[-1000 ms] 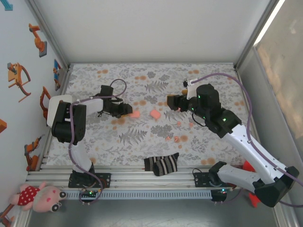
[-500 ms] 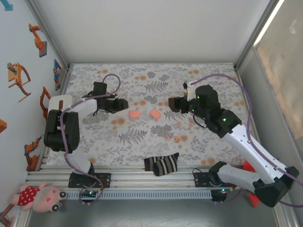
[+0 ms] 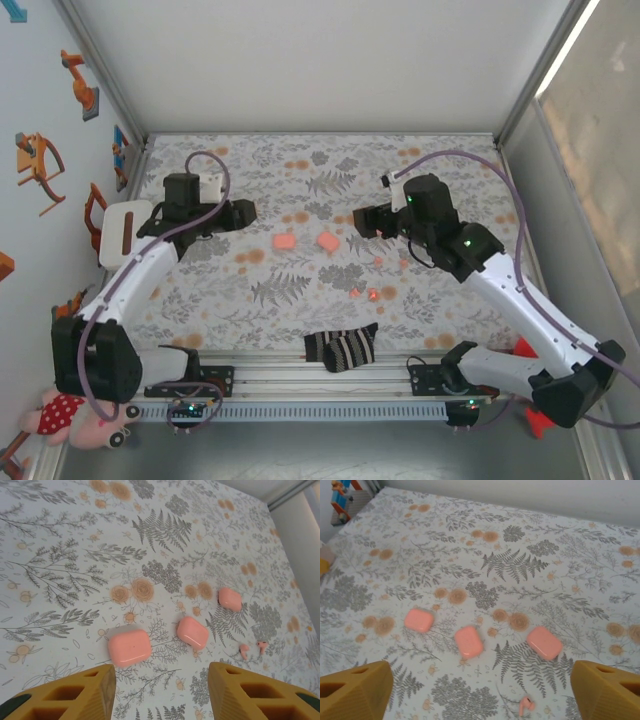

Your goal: Insert wireless bluetooth earbuds into charging case

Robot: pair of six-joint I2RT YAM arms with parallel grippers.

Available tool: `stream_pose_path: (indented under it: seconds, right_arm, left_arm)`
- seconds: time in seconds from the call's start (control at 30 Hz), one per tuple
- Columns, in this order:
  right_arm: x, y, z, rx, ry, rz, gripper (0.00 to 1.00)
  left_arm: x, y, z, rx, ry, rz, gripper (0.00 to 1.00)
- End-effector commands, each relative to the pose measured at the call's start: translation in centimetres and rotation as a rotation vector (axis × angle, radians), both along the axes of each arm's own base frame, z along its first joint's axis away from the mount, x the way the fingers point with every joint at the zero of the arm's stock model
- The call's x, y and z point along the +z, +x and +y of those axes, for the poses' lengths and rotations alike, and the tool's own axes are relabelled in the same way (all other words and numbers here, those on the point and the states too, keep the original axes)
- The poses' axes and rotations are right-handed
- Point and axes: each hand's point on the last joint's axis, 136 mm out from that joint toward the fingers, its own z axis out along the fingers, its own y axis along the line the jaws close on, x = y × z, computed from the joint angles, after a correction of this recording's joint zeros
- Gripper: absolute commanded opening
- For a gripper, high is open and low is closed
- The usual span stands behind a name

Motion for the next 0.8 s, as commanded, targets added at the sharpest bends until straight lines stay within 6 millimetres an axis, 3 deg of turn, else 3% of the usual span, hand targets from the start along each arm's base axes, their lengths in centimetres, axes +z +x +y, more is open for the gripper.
stream_pose_path:
  seconds: [0.0, 0.2, 0.3, 0.47, 0.77]
  right_arm:
    - [0.4, 0.2, -0.5, -0.016, -0.049, -0.009, 0.99]
    - [-0.6, 0.7, -0.6, -0.016, -0.123, 0.027, 0.99]
    - [-1.1, 1.0, -0.4, -0.008, -0.151, 0.042, 1.0]
    - [-2.1, 1.4, 0.1, 0.015, -0.206, 0.081, 1.0]
    - [-4.4, 2.4, 0.9, 0.06, -0.336, 0.166, 1.0]
  left_arm:
    - [0.4, -1.1, 1.9, 0.057, 0.07, -0.037, 0.53]
    - [1.7, -2.5, 4.5, 0.161, 0.141, -0.107, 0.61]
    - [2.3, -3.2, 5.8, 0.217, 0.167, -0.144, 0.7]
    - [3.6, -4.6, 7.8, 0.32, 0.172, -0.215, 0.97]
    - [4.6, -7.2, 10.0, 0.424, 0.165, -0.274, 0.96]
